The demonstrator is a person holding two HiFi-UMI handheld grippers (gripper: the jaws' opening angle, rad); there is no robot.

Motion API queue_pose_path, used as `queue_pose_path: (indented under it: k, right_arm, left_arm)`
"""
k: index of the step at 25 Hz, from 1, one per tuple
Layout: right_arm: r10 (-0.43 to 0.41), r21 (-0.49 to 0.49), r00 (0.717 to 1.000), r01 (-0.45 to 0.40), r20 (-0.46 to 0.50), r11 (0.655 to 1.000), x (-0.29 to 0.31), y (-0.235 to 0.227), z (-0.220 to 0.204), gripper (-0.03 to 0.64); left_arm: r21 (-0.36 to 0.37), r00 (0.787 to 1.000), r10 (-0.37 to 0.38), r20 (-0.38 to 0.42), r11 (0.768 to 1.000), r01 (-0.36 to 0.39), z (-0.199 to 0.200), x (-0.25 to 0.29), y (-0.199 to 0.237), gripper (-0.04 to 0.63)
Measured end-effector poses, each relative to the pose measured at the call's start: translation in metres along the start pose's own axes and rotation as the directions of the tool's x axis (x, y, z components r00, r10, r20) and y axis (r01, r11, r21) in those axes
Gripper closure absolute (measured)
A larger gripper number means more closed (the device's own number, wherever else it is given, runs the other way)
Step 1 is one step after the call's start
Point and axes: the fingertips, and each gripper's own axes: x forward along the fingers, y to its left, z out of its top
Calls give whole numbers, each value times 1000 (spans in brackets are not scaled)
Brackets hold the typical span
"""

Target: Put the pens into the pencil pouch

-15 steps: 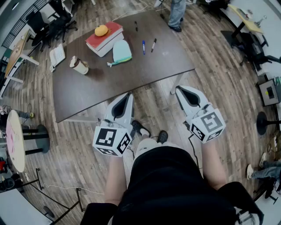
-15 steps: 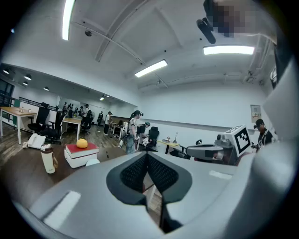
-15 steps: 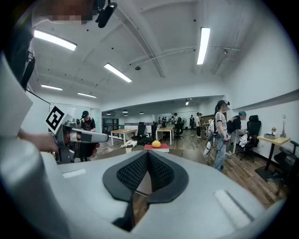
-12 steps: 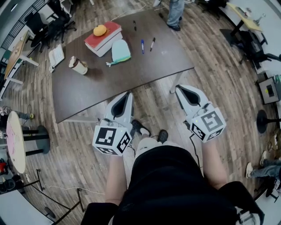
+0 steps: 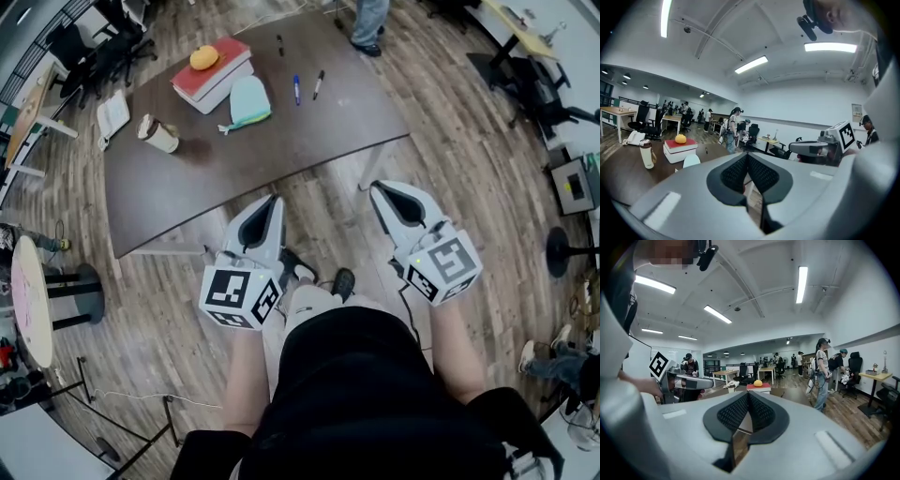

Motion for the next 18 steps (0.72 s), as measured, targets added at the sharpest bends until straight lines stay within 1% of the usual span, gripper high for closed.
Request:
queue_pose_path:
  k: [8,12,18]
  right_arm:
    - [14,34,1000,-13,-24,999,-4,-8,-14,612]
    - [23,42,999,-22,-35,999,-1,-11,-18,612]
    - [35,38,998,-33,-54,999,16,-9,-22,612]
  left_arm:
    - [-10,999,10,-46,1000,-11,-16,6,-6,593]
    - [-14,998,12,-54,1000,-12,-18,8,-7,591]
    - [-12,997,13,-69,1000,-14,-24,13,7,582]
